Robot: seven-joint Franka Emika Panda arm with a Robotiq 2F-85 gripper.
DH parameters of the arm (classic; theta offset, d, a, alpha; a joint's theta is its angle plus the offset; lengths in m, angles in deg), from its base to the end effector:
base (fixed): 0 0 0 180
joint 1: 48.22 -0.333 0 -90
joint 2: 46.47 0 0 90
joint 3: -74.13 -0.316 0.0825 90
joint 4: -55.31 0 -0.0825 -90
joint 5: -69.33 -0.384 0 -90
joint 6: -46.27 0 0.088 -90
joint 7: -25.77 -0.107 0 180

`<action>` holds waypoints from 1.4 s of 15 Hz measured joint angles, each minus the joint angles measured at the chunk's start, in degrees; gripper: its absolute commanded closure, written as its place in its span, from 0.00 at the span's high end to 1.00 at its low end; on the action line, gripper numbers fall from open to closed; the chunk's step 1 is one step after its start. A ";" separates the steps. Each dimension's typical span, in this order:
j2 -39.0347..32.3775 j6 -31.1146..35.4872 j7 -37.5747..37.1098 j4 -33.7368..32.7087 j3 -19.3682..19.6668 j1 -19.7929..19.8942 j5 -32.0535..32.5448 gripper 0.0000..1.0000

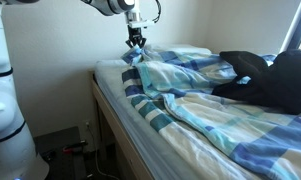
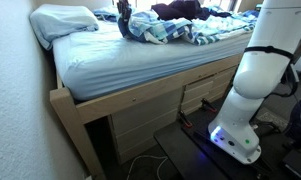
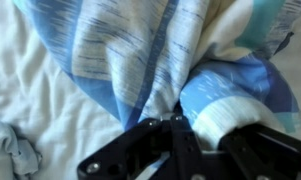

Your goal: Spread the bed

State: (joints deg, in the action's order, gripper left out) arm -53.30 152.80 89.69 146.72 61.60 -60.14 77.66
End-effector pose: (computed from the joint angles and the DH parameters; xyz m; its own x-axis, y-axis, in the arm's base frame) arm 0.5659 0.2371 0.5725 0.0046 0.9991 -0.0421 0.9833 0.0031 0.1821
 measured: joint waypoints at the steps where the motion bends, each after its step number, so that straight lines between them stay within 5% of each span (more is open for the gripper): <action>1: -0.15 -0.94 1.07 -1.07 -0.33 -0.15 0.01 0.03; 21: -2.01 -14.57 21.48 -13.20 -3.81 -2.97 -2.25 0.03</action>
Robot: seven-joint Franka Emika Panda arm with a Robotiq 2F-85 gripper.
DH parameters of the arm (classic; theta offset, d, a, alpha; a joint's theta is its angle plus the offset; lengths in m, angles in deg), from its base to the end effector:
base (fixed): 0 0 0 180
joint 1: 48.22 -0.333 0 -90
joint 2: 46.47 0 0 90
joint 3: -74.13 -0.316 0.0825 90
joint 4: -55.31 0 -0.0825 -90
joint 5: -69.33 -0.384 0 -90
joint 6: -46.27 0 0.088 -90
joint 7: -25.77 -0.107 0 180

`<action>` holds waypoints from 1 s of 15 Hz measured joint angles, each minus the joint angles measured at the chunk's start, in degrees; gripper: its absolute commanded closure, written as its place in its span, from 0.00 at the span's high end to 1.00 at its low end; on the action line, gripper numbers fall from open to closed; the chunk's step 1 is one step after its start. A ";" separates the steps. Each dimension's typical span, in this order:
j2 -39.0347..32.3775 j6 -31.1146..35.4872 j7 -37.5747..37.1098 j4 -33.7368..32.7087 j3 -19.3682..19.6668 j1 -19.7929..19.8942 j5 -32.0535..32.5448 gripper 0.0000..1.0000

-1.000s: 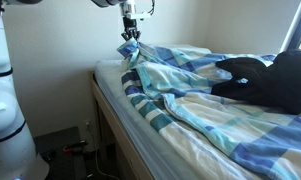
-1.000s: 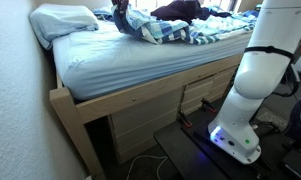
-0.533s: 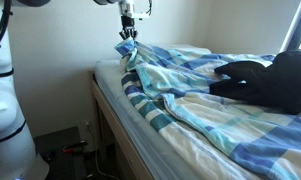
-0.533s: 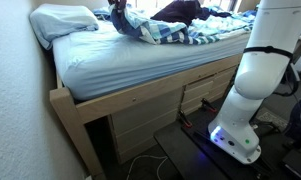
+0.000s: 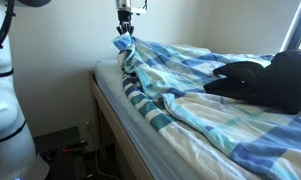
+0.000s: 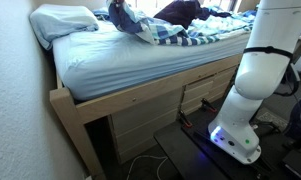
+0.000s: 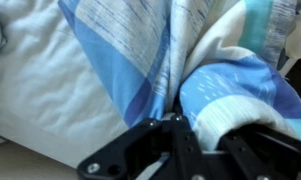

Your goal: Spread the bed

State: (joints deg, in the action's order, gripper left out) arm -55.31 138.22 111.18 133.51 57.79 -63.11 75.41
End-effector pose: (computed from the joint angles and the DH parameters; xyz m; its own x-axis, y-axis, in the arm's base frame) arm 0.5302 0.2908 0.6392 -0.4395 0.8965 -0.0551 0.8914 0.4429 0.0963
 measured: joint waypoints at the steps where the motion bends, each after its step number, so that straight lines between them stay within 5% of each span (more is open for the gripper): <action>1: 0.01 -0.94 1.03 -0.42 -0.07 0.00 -0.32 0.03; 4: 0.02 -2.92 3.26 -1.21 -0.20 0.00 -0.90 0.03; 5: 0.02 -3.06 3.31 -1.25 -0.20 0.01 -0.91 0.13; 12: -0.70 -3.01 3.23 -1.03 0.12 0.29 -0.41 0.13; 13: -0.70 -3.01 3.23 -1.03 0.12 0.29 -0.41 0.03; 15: -0.77 -3.00 3.21 -1.02 0.19 0.33 -0.39 0.03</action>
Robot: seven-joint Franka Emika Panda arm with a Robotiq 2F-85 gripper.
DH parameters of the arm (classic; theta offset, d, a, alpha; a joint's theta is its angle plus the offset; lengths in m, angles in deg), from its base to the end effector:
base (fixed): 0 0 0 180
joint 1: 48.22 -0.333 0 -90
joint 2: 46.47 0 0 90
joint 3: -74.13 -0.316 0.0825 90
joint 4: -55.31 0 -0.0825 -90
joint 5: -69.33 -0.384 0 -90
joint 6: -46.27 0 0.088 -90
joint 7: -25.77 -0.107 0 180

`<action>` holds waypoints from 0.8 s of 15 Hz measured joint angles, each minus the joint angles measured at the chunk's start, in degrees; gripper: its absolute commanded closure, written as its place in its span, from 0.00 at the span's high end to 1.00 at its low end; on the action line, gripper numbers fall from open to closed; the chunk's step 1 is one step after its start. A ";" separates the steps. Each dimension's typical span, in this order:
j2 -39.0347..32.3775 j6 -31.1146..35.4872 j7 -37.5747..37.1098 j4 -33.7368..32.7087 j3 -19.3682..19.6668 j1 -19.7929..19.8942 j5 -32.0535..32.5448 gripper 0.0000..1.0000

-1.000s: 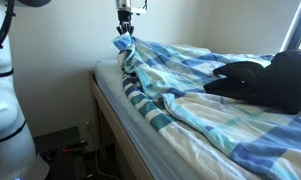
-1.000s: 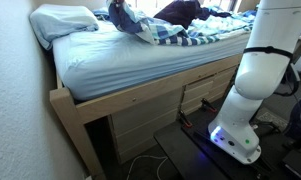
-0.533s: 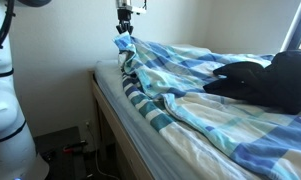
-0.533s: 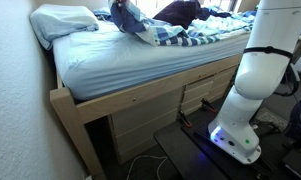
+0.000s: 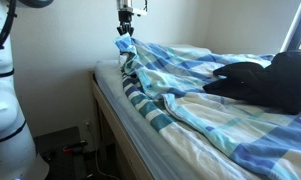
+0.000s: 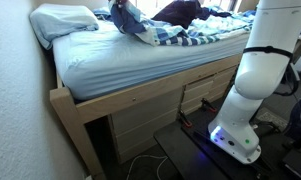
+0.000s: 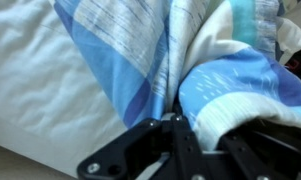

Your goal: Spread the bed

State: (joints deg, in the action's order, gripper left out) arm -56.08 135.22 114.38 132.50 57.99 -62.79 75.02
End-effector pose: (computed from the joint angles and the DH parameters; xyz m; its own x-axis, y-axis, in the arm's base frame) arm 0.5321 0.2846 0.6346 -0.4804 0.8756 -0.0516 0.8747 0.4825 0.0452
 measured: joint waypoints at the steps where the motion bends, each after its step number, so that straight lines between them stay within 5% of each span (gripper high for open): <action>1: -0.18 0.00 0.00 0.04 0.08 0.03 0.00 0.03; 12: -4.69 -0.43 2.68 -1.90 -0.89 -0.54 -0.80 0.03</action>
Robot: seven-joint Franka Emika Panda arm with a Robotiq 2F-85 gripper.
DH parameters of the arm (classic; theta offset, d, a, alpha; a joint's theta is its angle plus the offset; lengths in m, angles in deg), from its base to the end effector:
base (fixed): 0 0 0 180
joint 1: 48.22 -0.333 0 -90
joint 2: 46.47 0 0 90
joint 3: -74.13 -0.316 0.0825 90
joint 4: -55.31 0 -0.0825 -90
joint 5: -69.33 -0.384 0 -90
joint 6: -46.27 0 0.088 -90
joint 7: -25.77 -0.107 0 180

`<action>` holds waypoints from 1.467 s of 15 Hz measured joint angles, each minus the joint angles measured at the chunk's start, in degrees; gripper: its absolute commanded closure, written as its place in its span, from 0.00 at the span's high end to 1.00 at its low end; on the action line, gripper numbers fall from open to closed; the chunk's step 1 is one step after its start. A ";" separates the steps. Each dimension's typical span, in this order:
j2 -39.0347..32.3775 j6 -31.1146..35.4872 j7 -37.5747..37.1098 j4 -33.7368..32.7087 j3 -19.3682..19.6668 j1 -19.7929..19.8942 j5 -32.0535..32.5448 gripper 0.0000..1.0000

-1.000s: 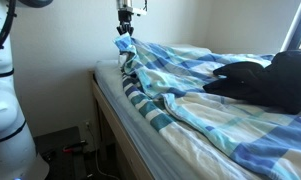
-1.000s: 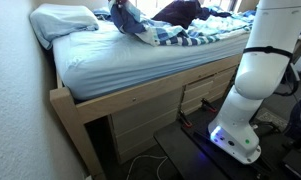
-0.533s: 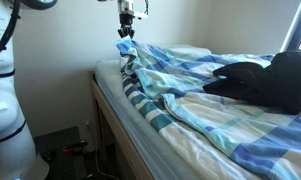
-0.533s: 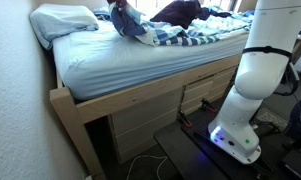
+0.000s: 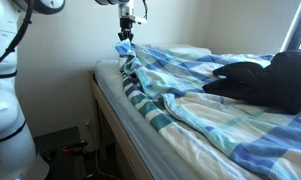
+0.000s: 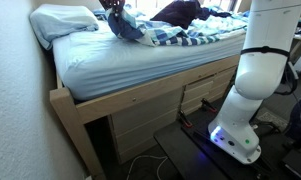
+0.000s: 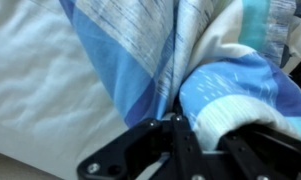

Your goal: Spread the bed

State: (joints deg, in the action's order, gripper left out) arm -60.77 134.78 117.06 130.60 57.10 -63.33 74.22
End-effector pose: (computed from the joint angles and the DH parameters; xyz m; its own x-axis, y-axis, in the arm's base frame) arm 0.5468 0.3031 0.6010 -0.5423 0.8401 -0.0127 0.8402 0.5423 -0.0087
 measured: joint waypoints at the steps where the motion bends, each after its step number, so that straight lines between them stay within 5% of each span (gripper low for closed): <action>1: -0.47 -0.50 1.37 -0.70 -0.20 -0.14 -0.10 0.03; 22: -14.73 -20.18 22.36 -23.21 -1.05 -7.12 3.49 0.03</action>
State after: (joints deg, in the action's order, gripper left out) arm -75.50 114.61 139.43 107.39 56.05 -70.44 77.71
